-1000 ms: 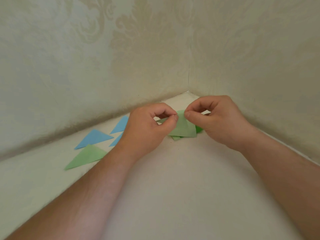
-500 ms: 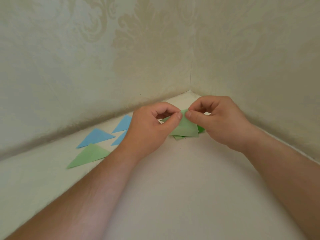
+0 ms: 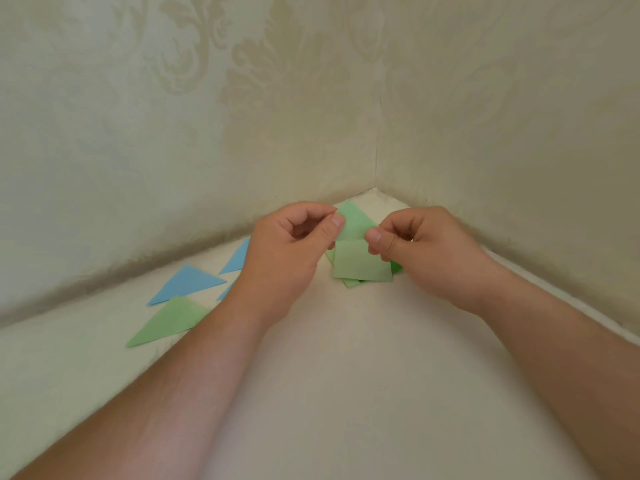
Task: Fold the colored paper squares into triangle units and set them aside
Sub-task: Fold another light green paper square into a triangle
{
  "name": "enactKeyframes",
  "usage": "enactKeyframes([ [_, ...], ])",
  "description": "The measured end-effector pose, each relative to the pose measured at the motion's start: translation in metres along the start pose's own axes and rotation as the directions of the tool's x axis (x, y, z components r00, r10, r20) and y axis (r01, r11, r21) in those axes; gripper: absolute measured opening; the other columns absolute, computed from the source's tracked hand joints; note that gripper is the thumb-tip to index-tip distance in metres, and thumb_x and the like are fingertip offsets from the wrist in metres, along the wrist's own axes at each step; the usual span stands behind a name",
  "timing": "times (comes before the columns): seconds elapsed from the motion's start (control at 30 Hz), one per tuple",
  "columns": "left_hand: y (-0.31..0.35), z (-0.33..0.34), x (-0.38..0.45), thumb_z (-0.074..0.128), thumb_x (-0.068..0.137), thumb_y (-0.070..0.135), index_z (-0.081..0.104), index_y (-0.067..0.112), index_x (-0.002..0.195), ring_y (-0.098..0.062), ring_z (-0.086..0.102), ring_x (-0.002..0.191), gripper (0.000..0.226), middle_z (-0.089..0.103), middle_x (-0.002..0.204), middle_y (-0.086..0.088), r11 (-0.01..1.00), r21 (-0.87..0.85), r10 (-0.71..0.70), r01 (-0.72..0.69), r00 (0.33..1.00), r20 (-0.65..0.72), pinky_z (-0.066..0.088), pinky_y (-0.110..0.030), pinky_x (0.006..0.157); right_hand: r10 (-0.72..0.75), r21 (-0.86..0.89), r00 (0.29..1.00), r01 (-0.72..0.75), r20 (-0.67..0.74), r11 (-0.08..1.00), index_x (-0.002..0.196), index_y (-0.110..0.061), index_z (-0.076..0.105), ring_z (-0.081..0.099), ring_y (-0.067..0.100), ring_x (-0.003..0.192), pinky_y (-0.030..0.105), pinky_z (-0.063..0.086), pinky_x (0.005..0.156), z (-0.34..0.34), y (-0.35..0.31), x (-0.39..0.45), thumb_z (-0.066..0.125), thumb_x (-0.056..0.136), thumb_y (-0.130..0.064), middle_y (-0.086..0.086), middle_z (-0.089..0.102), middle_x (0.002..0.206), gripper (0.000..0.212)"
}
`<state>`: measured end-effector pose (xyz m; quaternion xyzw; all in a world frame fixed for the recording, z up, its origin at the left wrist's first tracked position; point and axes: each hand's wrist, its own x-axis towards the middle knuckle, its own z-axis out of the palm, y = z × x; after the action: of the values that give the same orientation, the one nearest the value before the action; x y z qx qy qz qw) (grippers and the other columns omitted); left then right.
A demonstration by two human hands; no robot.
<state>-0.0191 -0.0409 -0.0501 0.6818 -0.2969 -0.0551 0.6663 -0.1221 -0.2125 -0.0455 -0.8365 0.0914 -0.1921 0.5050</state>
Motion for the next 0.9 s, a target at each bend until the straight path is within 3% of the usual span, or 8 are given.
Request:
enactKeyframes([
  [0.07,0.0,0.001,-0.002,0.072,0.096,0.017,0.075,0.015,0.107,-0.016,0.069,0.082,0.012,0.077,0.097,-0.012,1.0,0.027,-0.013,0.012,0.999,0.029,0.059,-0.044,0.089,0.031,-0.001,0.999,-0.031,-0.007,1.0,0.072,-0.014,0.072,0.054,0.005,0.059,0.023,0.043,0.059,-0.001,0.0,0.001,0.07,0.096,-0.032,-0.012,0.064,0.06,0.029],
  [0.2,0.001,0.001,-0.004,0.07,0.097,0.016,0.067,0.034,0.108,-0.036,0.068,0.09,0.021,0.076,0.087,-0.005,0.993,0.119,-0.029,0.019,0.996,0.086,0.055,-0.05,0.087,0.077,0.082,0.995,-0.071,-0.069,0.994,0.075,-0.018,0.072,0.055,0.009,0.063,0.033,0.046,0.066,0.0,0.003,0.006,0.071,0.095,-0.031,-0.006,0.067,0.072,0.024],
  [0.27,0.002,0.002,-0.005,0.07,0.097,0.015,0.065,0.03,0.101,-0.029,0.07,0.087,0.016,0.075,0.082,-0.006,0.99,0.133,-0.045,0.037,0.997,0.06,0.056,-0.051,0.087,0.01,0.045,0.995,-0.006,-0.098,0.999,0.093,-0.034,0.07,0.057,0.006,0.072,0.026,0.048,0.066,0.0,0.003,0.004,0.074,0.09,-0.038,-0.013,0.065,0.09,0.006],
  [0.37,0.003,0.004,-0.004,0.07,0.095,0.013,0.071,0.024,0.094,-0.013,0.068,0.074,0.011,0.075,0.079,-0.005,0.985,0.098,-0.149,0.145,0.988,0.033,0.057,-0.04,0.083,-0.213,-0.192,0.977,0.208,-0.009,0.959,0.107,-0.05,0.066,0.056,0.002,0.106,0.018,0.046,0.085,0.001,0.004,0.0,0.083,0.081,-0.037,-0.018,0.053,0.115,0.033],
  [0.47,0.008,0.007,-0.005,0.065,0.097,0.008,0.074,0.013,0.094,-0.014,0.06,0.067,0.011,0.072,0.079,-0.004,0.937,-0.104,-0.318,0.334,0.937,0.145,0.055,-0.029,0.072,-0.365,-0.222,0.931,0.354,-0.009,0.908,0.094,-0.04,0.077,0.055,0.01,0.111,0.023,0.043,0.095,0.007,0.006,-0.002,0.085,0.083,-0.029,-0.017,0.054,0.113,0.017],
  [0.63,0.011,0.009,-0.005,0.062,0.101,0.018,0.077,0.01,0.097,-0.016,0.06,0.069,0.017,0.071,0.081,-0.007,0.894,-0.195,-0.357,0.403,0.905,0.232,0.054,-0.031,0.074,-0.333,-0.204,0.937,0.307,-0.108,0.93,0.084,-0.038,0.075,0.059,0.009,0.107,0.019,0.039,0.089,0.001,0.005,0.001,0.08,0.088,-0.026,-0.017,0.061,0.103,0.014],
  [0.77,0.002,0.005,-0.007,0.071,0.095,0.037,0.078,0.038,0.097,-0.011,0.058,0.076,0.007,0.064,0.094,0.006,0.981,0.19,-0.055,0.041,0.996,0.073,0.052,-0.027,0.077,-0.327,-0.241,0.94,0.297,-0.096,0.924,0.083,-0.036,0.069,0.057,0.007,0.104,0.023,0.04,0.085,0.003,0.006,0.003,0.072,0.094,-0.026,-0.018,0.061,0.098,0.015],
  [0.9,-0.003,-0.003,-0.004,0.081,0.087,0.033,0.078,0.039,0.094,-0.013,0.054,0.089,0.01,0.051,0.095,0.006,0.797,0.507,0.329,-0.328,0.94,0.091,0.047,-0.025,0.079,-0.328,-0.252,0.942,0.301,-0.071,0.92,0.082,-0.04,0.064,0.056,0.009,0.104,0.025,0.043,0.083,0.003,0.004,0.002,0.07,0.096,-0.028,-0.017,0.061,0.096,0.02],
])
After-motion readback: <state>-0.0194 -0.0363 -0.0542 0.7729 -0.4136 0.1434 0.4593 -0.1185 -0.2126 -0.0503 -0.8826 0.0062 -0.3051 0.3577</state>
